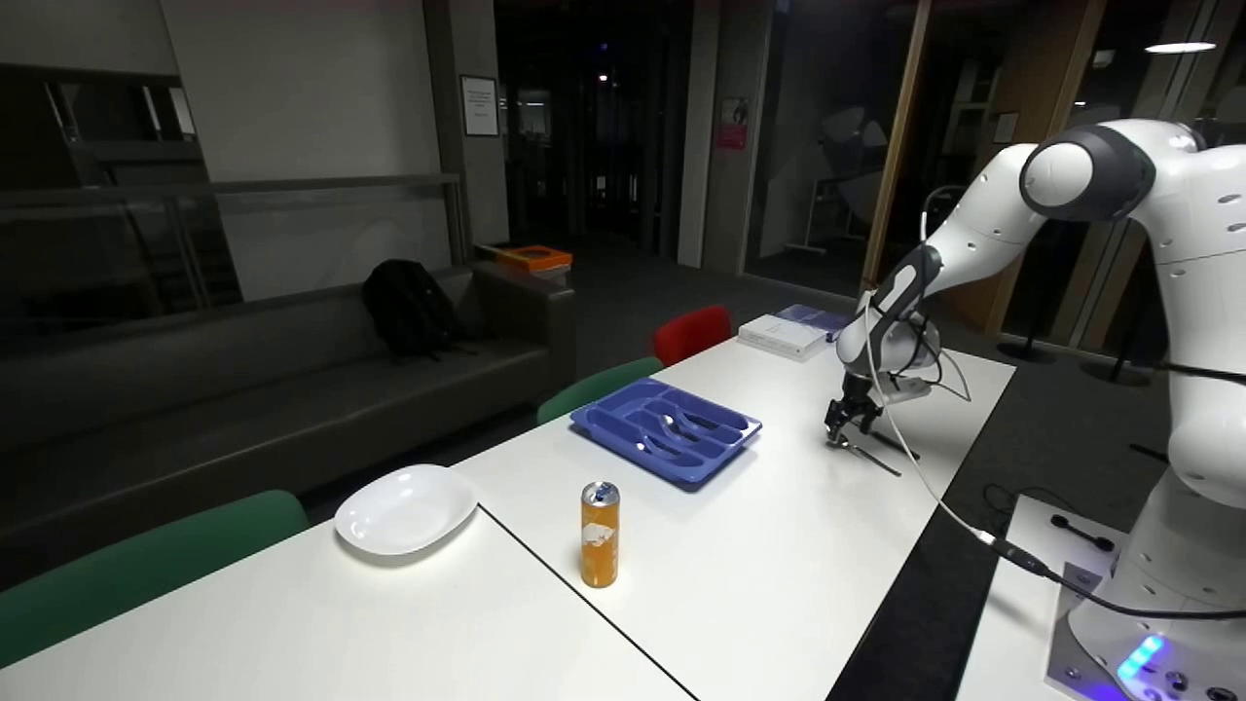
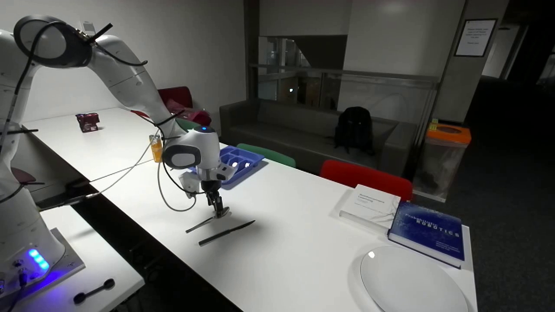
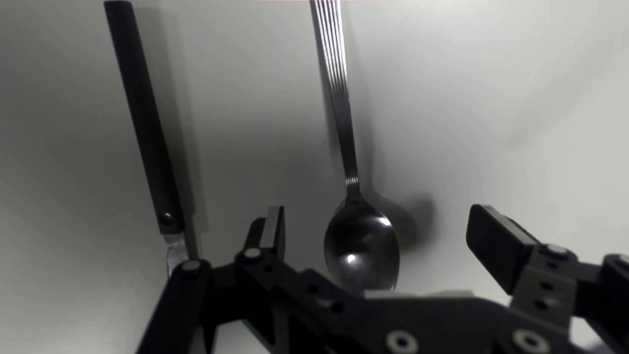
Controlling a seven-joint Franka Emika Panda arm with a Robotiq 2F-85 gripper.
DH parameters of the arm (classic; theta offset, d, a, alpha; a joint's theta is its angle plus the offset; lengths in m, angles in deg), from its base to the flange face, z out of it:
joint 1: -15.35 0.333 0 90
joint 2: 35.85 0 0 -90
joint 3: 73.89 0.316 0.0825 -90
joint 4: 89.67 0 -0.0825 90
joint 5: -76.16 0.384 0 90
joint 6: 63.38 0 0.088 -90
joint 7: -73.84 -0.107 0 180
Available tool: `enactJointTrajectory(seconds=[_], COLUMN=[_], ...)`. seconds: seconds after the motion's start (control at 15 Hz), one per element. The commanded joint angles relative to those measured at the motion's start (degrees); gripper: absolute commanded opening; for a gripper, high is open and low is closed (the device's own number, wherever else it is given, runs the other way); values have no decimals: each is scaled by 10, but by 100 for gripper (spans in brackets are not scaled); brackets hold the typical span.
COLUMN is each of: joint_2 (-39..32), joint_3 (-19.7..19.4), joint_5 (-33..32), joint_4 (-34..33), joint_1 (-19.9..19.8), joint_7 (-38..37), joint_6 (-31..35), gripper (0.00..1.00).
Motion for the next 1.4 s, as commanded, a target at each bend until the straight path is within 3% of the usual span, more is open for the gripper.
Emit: enactJointTrajectory(seconds=[0.0,0.47,1.33], joint_2=[13,24,20], joint_3=[-7,-21,-13], joint_5=[-24,-46,-47], joint_4=[30,55,64], joint_1=[0,4,-7], joint_7=[-22,-40,-34], joint_6=[33,45,46], gripper=[100,100,100])
